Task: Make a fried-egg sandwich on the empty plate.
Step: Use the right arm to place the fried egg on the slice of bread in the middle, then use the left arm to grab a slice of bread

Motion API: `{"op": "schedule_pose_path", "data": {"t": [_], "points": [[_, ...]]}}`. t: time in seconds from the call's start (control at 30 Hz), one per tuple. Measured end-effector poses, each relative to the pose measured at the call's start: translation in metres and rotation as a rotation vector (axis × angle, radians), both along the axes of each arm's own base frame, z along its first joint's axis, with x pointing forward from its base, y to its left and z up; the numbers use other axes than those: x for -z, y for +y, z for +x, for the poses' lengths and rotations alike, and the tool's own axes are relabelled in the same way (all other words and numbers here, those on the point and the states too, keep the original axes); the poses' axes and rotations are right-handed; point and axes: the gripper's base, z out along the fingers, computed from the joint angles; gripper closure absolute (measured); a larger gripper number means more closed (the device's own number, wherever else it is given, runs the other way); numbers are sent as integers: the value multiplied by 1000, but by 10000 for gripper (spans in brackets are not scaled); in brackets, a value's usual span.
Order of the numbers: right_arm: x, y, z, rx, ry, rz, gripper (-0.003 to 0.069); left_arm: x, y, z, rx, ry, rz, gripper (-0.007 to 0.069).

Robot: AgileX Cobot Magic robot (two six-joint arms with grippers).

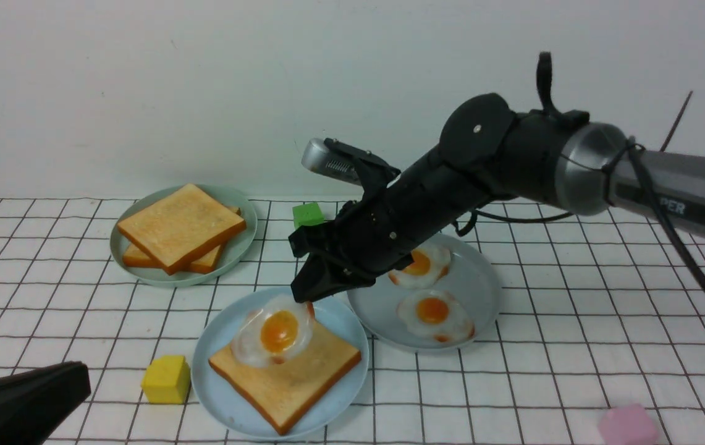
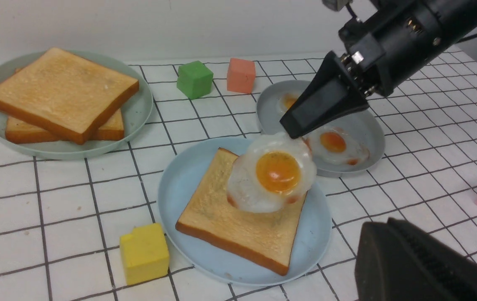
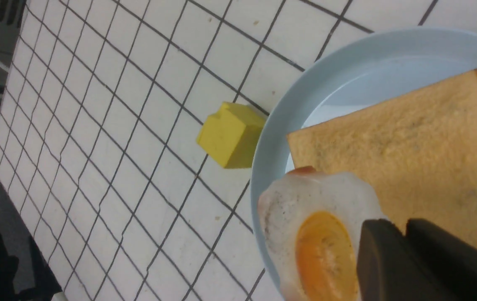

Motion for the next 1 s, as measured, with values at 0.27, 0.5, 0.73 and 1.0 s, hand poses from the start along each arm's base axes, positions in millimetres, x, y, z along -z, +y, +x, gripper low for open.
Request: {"op": "schedule_pose_path", "data": {"t": [0.27, 0.5, 0.73, 1.0], "points": [[37, 4, 8, 26, 52, -25, 596, 0, 0, 0, 0, -3, 1, 618], [46, 3, 10, 75, 98, -51, 532, 0, 0, 0, 0, -3, 1, 612], [39, -21, 15, 29, 19, -197, 285, 2, 1, 0, -10, 17, 16, 606], [-65, -86, -13, 61, -83, -428, 288, 7, -2, 5, -16, 61, 52, 611]]}}
